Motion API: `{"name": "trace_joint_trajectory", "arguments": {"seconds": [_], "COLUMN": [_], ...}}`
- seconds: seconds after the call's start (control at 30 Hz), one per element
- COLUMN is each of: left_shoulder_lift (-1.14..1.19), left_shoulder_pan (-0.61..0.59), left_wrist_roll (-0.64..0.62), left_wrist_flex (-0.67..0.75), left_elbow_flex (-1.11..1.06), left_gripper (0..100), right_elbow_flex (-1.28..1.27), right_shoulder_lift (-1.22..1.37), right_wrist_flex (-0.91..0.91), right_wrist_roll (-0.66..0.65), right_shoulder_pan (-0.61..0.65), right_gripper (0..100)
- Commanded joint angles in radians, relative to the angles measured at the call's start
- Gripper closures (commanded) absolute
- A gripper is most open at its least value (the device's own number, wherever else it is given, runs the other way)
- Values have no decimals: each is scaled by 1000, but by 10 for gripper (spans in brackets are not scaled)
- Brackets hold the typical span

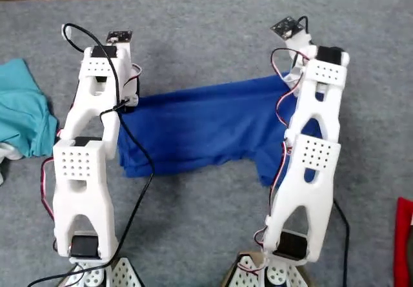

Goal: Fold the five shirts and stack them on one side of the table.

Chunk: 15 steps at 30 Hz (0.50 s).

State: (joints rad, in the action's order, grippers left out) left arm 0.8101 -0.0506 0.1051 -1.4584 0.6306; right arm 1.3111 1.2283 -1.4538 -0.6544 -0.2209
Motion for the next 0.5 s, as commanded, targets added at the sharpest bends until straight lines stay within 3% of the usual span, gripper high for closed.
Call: {"name": "trace_joint_trajectory", "arguments": {"seconds": [0.0, 0.3, 0.47], "left_shoulder_lift": [-15, -5, -42], "left_shoulder_pan": [-25, 21, 66], "left_wrist_roll": [0, -51, -14], "left_wrist_flex": [-25, -278, -304], "left_elbow_flex": [72, 505, 364], "left_gripper": [979, 979, 980], "right_elbow_flex": [266, 352, 337], "right_shoulder_lift": [19, -82, -159], "right_wrist_flex": [-109, -305, -334], "right_wrist_roll": [-15, -46, -58], "right_shoulder_pan": [-27, 76, 61], "right_gripper": [990, 991, 991]}}
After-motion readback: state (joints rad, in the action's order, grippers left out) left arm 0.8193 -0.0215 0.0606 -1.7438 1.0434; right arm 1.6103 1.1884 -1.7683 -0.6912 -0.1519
